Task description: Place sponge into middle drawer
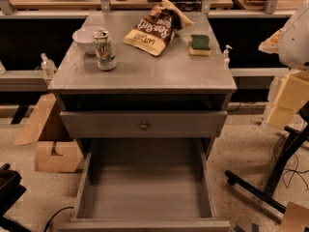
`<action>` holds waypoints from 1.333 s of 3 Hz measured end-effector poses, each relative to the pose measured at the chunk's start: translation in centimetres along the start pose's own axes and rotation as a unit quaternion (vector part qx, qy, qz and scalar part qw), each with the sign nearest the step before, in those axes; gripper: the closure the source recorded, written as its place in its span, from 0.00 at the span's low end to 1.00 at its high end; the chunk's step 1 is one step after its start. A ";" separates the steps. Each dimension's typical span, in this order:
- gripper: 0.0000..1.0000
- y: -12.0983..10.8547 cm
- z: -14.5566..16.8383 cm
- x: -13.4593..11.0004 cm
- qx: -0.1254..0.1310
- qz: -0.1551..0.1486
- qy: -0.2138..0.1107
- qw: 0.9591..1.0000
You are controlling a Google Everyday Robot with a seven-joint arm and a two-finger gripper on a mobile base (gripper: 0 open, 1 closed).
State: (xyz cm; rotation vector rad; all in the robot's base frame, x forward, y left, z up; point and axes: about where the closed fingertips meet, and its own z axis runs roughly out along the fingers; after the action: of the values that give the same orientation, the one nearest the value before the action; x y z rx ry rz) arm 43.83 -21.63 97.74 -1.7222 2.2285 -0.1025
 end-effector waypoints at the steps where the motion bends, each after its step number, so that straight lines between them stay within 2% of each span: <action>1: 0.00 0.0 0.0 0.0 0.000 0.000 0.000 1.000; 2: 0.00 -1.1 0.8 -0.4 0.015 0.001 -0.024 1.000; 3: 0.00 -5.2 2.8 -1.1 0.046 0.037 -0.075 0.995; 4: 0.00 -11.0 4.7 -2.0 0.091 0.086 -0.125 0.984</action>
Offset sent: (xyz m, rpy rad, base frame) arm 0.0366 0.0039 -0.0142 0.1000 -0.0870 0.0113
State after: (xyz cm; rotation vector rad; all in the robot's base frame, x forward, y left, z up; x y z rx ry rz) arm 55.88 -22.05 96.44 -1.3610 2.1009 -0.0445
